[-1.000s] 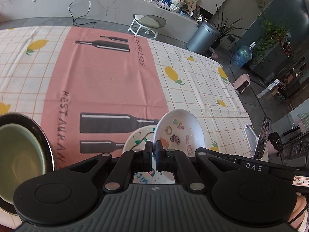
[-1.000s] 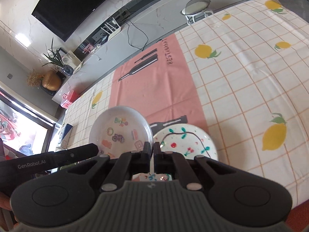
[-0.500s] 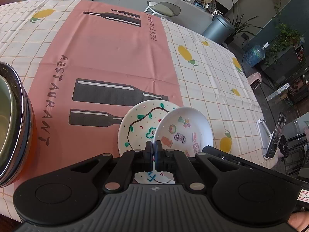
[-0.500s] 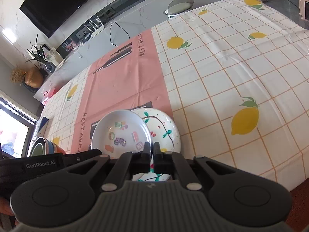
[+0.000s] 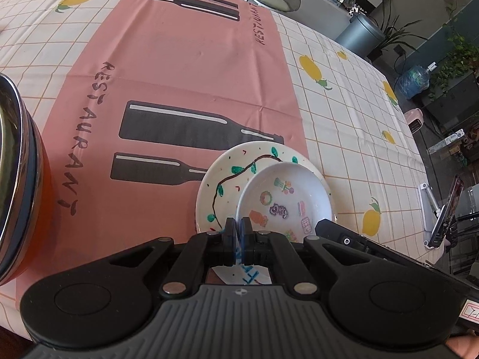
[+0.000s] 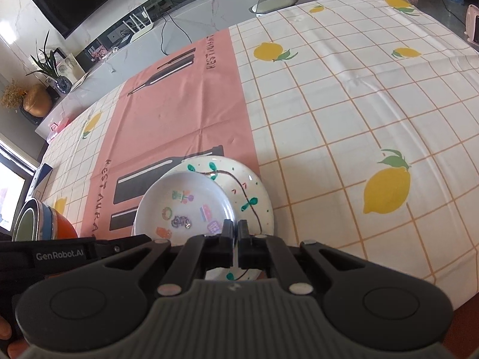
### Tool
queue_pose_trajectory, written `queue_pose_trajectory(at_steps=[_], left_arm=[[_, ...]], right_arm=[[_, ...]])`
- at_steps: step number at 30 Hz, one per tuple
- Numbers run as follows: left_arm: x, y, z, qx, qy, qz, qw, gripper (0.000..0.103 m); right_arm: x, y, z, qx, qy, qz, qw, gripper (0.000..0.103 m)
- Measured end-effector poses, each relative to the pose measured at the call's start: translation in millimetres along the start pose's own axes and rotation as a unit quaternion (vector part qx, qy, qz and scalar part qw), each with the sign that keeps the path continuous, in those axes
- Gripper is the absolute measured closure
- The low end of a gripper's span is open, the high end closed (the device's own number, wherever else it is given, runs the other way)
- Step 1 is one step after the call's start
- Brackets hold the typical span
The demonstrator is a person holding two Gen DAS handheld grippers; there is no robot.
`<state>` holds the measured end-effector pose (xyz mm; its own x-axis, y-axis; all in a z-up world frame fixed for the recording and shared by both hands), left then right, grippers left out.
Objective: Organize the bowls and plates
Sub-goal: 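Carry the sticker plate and lower it onto the painted plate, then open the left tool to release the sticker plate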
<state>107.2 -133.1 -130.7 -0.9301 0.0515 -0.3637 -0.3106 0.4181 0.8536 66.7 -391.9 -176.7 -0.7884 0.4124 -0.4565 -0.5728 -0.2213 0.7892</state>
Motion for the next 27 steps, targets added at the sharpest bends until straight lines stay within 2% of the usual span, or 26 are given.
queue_pose_trajectory(at_steps=[11,14,16,17,20,22,27], left_arm=[[-3,-4,-1,-0.005,0.000,0.001,1.0000,0.099],[-3,-4,-3,-0.013,-0.011,0.000,0.9999,0.087],[-3,-3,-4,-0.016,-0.015,-0.003,0.9998,0.085],[-3,-2,-4,-0.016,-0.017,-0.006,0.9997,0.080],[-2,2,-6,-0.014,-0.021,-0.013,0.9996,0.069],[-3,6,-7,-0.010,-0.022,-0.018,0.9996,0.069],[-2,23,-13,-0.017,-0.043,-0.048,0.9978,0.067]], right_arm=[[-2,-6,3,0.008,0.016,0.002,1.000,0.103],[-2,-5,6,0.013,0.026,0.001,1.000,0.100],[-2,-4,7,0.017,0.031,-0.004,0.999,0.099],[-2,-3,7,0.017,0.033,-0.007,0.999,0.098],[-2,-1,6,0.006,0.029,-0.008,1.000,0.088],[-1,2,7,0.002,0.032,-0.012,0.999,0.079],[-1,18,13,0.006,0.045,-0.038,0.998,0.072]])
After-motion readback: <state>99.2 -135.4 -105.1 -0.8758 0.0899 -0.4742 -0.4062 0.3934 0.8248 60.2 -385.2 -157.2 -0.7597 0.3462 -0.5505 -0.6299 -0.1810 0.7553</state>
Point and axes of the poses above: each gripper's, at about its wrist camera, not at the fingertips, and y roughly against the way its jaws point, z to its left, x to its underside, the point moved 3 cm from there along -y, roughly the way its jaws point, and after that the axes turned 2 degrees about -y, right-handed, at the moved point
